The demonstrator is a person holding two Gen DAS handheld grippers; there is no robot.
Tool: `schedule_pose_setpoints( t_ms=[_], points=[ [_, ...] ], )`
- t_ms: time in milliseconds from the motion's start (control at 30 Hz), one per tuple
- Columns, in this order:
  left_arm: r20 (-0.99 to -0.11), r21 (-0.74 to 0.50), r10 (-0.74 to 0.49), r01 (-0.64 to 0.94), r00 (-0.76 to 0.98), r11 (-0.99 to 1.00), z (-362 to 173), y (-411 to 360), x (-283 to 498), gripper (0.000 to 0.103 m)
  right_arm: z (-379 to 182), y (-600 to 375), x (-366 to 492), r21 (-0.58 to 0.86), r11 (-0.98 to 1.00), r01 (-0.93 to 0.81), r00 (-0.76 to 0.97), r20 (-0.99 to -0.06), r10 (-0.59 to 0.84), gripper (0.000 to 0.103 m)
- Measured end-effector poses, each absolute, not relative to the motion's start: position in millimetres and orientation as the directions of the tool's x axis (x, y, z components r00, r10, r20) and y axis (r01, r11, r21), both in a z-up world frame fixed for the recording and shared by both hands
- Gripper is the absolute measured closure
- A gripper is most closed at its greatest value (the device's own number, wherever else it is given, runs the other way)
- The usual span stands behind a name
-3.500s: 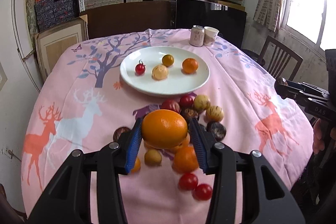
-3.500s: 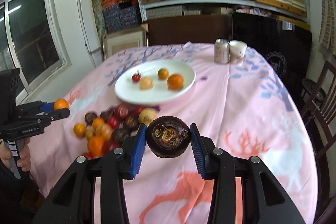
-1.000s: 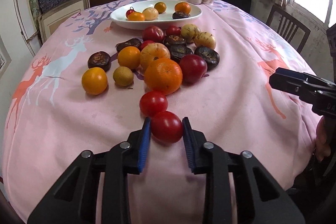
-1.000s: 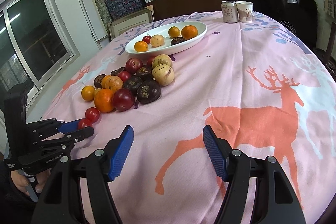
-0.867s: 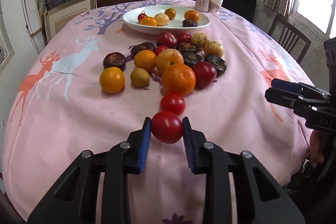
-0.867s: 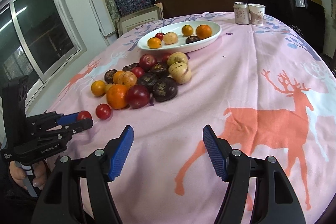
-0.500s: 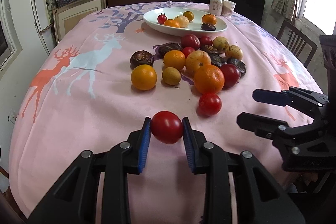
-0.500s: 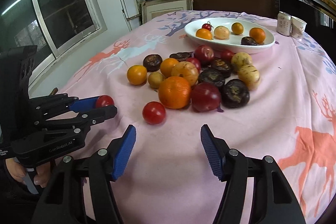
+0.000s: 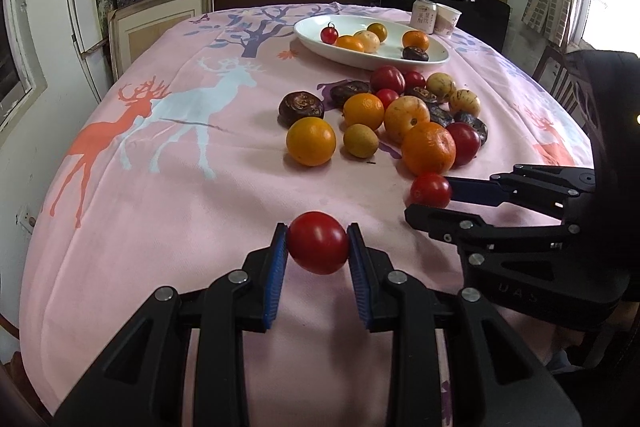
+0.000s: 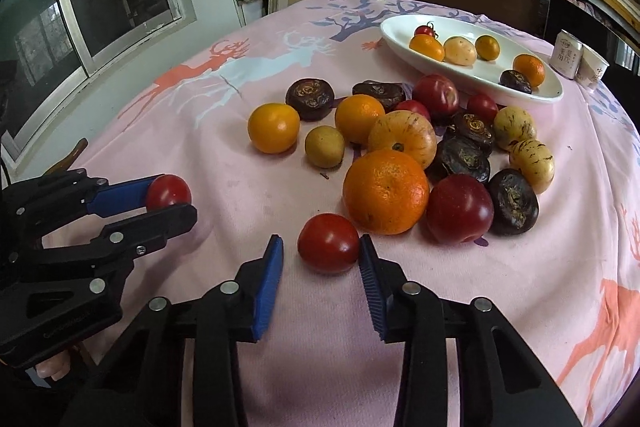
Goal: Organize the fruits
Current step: 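Carry both red tomatoes onto the plate and open both tools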
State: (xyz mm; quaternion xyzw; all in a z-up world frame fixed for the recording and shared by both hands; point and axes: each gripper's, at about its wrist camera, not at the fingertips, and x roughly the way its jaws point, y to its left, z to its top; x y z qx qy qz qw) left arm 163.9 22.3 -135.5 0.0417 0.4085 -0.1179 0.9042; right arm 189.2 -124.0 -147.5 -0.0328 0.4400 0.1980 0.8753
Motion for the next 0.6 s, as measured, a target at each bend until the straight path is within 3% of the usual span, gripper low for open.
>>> schedule_pose_setpoints(
  t_ms=[267, 600],
  points=[
    [-0.749, -0.024, -0.189, 0.259, 0.635, 0.966, -134.2, 17.9, 165.3, 0.074, -136.6, -135.6, 178.5, 0.156, 0.906, -0.393, 0.538, -0.760, 0.364, 0.073],
    [-0.717, -0.020, -0.255, 0.346, 0.649, 0.938, -96.9, -17.7, 190.4, 0.074, -71.0, -227.1, 183.8, 0.162, 0.940, -0.301, 0.700, -0.631, 0.333, 0.072]
  ],
)
